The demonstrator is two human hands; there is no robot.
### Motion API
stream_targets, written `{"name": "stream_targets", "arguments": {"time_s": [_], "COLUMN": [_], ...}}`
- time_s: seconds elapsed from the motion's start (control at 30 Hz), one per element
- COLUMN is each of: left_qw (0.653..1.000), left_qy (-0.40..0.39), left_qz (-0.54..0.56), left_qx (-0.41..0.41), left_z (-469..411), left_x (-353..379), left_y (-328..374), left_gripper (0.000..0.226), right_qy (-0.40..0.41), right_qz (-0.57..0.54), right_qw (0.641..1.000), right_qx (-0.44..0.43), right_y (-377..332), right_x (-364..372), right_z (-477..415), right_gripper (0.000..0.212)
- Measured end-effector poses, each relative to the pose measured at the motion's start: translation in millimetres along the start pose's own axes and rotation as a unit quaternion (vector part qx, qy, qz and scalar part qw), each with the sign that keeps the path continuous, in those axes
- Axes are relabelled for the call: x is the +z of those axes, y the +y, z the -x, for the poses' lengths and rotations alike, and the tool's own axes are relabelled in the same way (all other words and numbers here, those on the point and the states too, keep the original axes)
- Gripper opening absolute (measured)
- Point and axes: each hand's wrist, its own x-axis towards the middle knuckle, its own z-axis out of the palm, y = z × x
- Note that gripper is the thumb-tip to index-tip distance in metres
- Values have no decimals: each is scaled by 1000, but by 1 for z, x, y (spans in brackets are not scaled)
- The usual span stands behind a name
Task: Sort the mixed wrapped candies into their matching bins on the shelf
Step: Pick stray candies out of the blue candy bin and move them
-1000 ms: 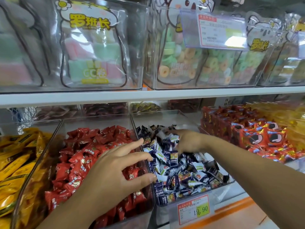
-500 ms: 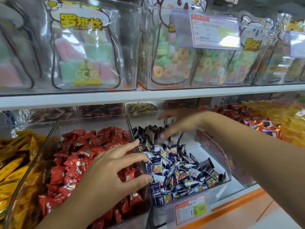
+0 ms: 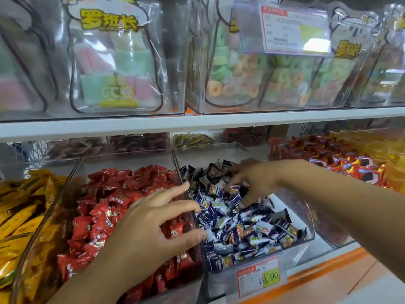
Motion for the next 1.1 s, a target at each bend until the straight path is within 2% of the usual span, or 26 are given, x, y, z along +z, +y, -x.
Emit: {"name": "stream_targets", "arguments": {"time_s": [0.07,0.13,0.2,0.3,0.43,0.57,0.67,0.73,0.8,0.87,0.93,1.1], "left_qw": [1000,1000,1000,1000,1000,1000,1000,1000,1000,1000,1000,1000], "left_qy": [2,2,2,-2,-8,-14,-17,-15,-11,-2,2,-4], "left_qz": [4,6,5,0,-17,-22,-21,-20,-16,-7,-2,-16], "left_qx": [0,0,-2,-6,-10,-13,-15,-14,-11,-9,-11,-17], "left_z": [-1,-1,-1,0,2,1,1,0,-1,-1,-1,1], "left_x": [1,1,1,0,-1,-1,-1,0,0,0,0,-1], "left_y": [-1,-1,-1,0,0,2,3,2,2,2,3,4], "left_gripper": [56,55,55,53,58,59,58,57,56,54,52,54], "right_qy": [25,71,66,4,50,4,-19,4,11,-8,1,33], "right_qz": [-22,-74,-54,41,119,14,12,-15,-43,-2,63,119], "right_qw": [999,990,986,995,991,1000,1000,999,994,994,995,992], "right_qx": [-24,-94,-144,-93,-44,-13,-8,-48,-102,-107,-82,-36], "right_y": [-9,-35,-64,-74,-29,-4,-7,-25,-54,-80,-87,-68], "right_x": [-13,-16,-2,27,26,13,-2,-8,4,28,46,36], "right_z": [9,6,-10,-34,-33,-20,-1,2,-7,-23,-42,-59], "right_gripper": [60,54,61,83,68,62,61,63,76,94,102,83]}}
